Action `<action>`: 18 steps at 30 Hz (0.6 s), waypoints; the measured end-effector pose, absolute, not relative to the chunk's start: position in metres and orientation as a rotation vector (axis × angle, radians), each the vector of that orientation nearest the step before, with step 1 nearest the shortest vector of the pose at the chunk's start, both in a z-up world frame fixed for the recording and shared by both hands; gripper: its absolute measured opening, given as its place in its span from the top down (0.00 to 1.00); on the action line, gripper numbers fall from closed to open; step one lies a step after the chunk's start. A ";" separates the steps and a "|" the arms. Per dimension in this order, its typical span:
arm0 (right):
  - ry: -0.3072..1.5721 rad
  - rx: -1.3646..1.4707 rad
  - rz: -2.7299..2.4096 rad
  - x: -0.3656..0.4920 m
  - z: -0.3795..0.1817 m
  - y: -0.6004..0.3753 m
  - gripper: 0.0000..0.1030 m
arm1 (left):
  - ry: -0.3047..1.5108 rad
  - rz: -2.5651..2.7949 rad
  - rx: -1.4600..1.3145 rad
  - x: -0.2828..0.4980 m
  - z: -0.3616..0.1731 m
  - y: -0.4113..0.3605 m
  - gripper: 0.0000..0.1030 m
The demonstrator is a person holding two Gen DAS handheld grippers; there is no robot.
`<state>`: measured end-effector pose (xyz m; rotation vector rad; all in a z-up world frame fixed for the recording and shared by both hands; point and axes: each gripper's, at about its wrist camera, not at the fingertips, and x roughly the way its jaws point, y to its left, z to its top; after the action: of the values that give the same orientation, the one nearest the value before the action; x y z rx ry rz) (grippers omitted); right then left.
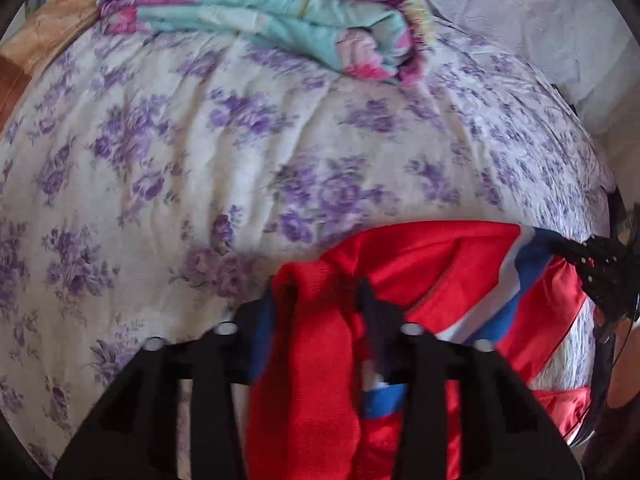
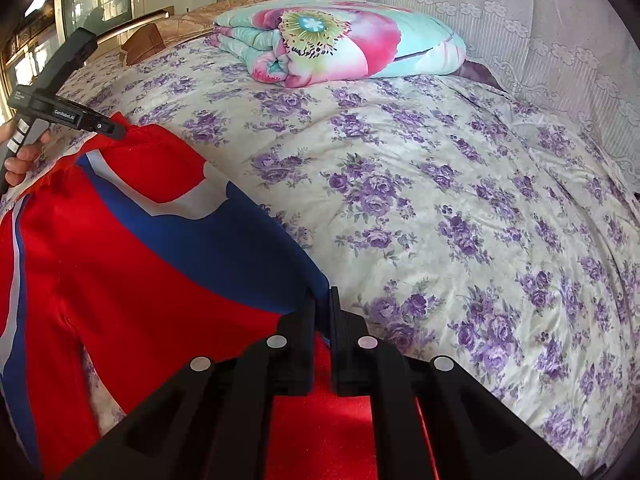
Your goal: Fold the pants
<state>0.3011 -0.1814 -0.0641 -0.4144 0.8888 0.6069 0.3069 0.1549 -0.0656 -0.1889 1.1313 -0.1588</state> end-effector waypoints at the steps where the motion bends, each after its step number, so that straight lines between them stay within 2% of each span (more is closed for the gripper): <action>1: 0.884 -0.411 0.604 0.300 -0.063 -0.183 0.94 | 1.108 -0.162 -0.167 0.304 -0.059 0.150 0.87; 9: 0.787 -0.393 0.568 0.260 -0.026 -0.195 0.94 | 0.999 -0.194 -0.152 0.282 -0.026 0.148 0.90; 14: 0.624 -0.422 0.561 0.161 0.022 -0.197 0.94 | 0.863 -0.286 -0.151 0.225 0.023 0.154 0.90; 18: 0.563 -0.387 0.590 0.061 0.028 -0.196 0.94 | 0.803 -0.345 -0.076 0.157 0.038 0.156 0.90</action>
<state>0.0608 -0.1962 0.0279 -0.3873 0.5627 0.5895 0.1565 0.1565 0.0383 -0.0762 0.8033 -0.3454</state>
